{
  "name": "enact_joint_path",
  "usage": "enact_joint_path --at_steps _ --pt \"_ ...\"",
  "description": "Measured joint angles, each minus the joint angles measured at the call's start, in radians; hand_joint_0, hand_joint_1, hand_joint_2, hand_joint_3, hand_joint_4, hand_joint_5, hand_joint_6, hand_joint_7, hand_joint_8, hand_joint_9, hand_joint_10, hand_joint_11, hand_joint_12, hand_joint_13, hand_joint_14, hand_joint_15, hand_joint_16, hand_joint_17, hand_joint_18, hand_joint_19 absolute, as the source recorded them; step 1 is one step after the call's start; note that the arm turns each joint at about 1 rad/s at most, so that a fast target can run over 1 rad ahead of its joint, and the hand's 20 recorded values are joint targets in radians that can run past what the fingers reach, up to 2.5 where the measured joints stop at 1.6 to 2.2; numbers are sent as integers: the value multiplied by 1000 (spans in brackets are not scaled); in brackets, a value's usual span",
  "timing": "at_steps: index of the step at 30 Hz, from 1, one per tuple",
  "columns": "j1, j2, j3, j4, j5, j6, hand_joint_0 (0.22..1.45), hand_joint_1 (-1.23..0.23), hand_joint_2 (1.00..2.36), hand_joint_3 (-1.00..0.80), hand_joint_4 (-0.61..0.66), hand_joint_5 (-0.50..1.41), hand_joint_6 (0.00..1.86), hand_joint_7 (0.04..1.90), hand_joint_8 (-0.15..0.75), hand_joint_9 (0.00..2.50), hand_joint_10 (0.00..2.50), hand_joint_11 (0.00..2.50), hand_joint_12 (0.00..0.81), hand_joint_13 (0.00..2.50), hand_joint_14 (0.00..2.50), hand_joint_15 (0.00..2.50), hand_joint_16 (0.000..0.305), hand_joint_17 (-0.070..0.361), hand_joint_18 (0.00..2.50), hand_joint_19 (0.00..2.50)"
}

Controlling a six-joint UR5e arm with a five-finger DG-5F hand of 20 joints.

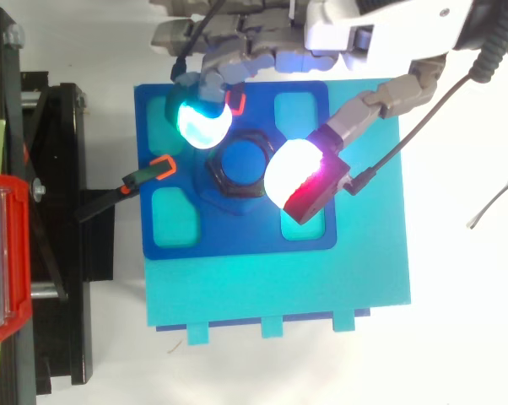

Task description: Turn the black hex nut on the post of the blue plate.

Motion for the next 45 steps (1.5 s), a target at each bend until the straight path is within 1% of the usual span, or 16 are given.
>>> enact_joint_path --at_steps 4,7,8,12,14,17,22,25,27,30,35,39,45 --pt "-2 0 12 -6 -6 0 504 -232 1000 -500 260 -197 503 880 251 203 0 0 354 0 0 0 50 113 0 164" --pt "-2 0 32 -14 -10 0 503 -233 1000 -500 257 -200 503 863 252 203 0 0 355 0 0 0 50 112 0 163" --pt "-2 0 44 -23 -12 -1 503 -233 1000 -500 254 -201 503 859 252 201 0 0 355 0 0 0 50 112 0 162" --pt "4 0 83 -80 -12 -4 502 -234 1000 -500 249 -203 503 844 251 201 0 0 355 0 0 0 50 113 0 164" --pt "8 0 92 -102 -11 -5 502 -234 1000 -500 246 -205 503 832 251 201 0 0 356 0 0 0 50 113 0 164" --pt "15 0 96 -115 -4 -6 502 -235 1000 -500 244 -206 503 830 251 198 0 0 356 0 0 0 50 113 0 164" --pt "33 0 88 -119 28 -8 502 -235 1000 -500 243 -206 503 827 251 199 0 0 355 0 0 0 50 113 0 162" --pt "45 0 67 -118 48 -7 502 -235 1000 -500 243 -207 503 827 251 199 0 0 354 0 0 0 50 113 0 164" --pt "53 0 47 -109 62 -5 502 -236 1000 -500 244 -207 503 827 251 199 0 0 354 0 0 0 50 113 0 164" --pt "63 0 29 -87 81 -4 502 -235 1000 -500 245 -206 503 827 251 198 0 0 355 0 0 0 50 113 0 164" --pt "79 -1 21 -67 98 -2 502 -235 1000 -500 242 -206 503 826 252 198 0 0 354 0 0 0 50 113 0 165" --pt "86 -1 20 -64 103 1 502 -235 1000 -500 246 -206 503 827 252 199 0 0 354 0 0 0 50 113 0 165" --pt "88 -1 20 -62 104 2 502 -235 1000 -500 244 -206 503 829 252 197 0 0 354 0 0 0 50 113 0 164"
